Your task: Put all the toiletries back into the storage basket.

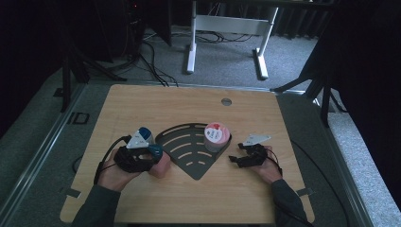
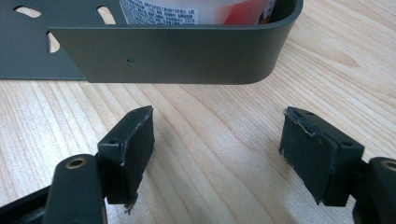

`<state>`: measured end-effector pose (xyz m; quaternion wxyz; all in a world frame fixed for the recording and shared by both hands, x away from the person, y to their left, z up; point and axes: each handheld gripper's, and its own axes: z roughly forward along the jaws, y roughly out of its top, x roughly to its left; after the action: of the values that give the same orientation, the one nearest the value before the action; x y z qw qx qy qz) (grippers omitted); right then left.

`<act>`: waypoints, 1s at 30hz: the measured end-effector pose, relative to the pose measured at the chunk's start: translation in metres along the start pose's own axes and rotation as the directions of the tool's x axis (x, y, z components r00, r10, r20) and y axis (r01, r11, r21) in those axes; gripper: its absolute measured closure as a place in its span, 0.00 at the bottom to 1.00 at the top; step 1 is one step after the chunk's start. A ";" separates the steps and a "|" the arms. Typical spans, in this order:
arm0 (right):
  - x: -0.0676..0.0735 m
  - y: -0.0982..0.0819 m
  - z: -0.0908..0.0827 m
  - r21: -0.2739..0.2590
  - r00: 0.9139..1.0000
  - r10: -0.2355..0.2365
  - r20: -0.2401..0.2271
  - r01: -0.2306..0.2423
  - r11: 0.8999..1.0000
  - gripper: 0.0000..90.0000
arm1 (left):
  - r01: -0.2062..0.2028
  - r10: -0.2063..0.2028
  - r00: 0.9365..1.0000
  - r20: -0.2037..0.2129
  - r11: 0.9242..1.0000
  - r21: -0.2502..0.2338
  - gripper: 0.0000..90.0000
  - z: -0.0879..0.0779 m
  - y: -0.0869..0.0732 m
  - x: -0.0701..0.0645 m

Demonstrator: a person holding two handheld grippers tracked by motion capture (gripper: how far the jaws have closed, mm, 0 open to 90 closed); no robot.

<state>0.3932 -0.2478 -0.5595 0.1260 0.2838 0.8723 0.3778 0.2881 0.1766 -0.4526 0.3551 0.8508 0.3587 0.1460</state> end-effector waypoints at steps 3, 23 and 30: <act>0.000 0.000 0.000 0.000 1.000 0.000 0.000 0.000 1.000 0.29 | 0.009 -0.009 1.000 -0.007 1.000 0.004 0.58 0.000 0.000 -0.002; 0.000 0.000 0.000 0.000 1.000 0.000 0.000 0.000 1.000 0.29 | 0.015 -0.015 1.000 -0.002 1.000 0.007 0.53 0.000 -0.002 -0.005; 0.000 0.000 0.000 0.000 1.000 -0.001 0.000 0.001 1.000 0.28 | -0.005 0.005 1.000 -0.004 1.000 -0.026 0.46 -0.005 -0.003 0.001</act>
<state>0.3932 -0.2478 -0.5595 0.1260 0.2835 0.8724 0.3776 0.2847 0.1808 -0.4513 0.3651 0.8467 0.3553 0.1534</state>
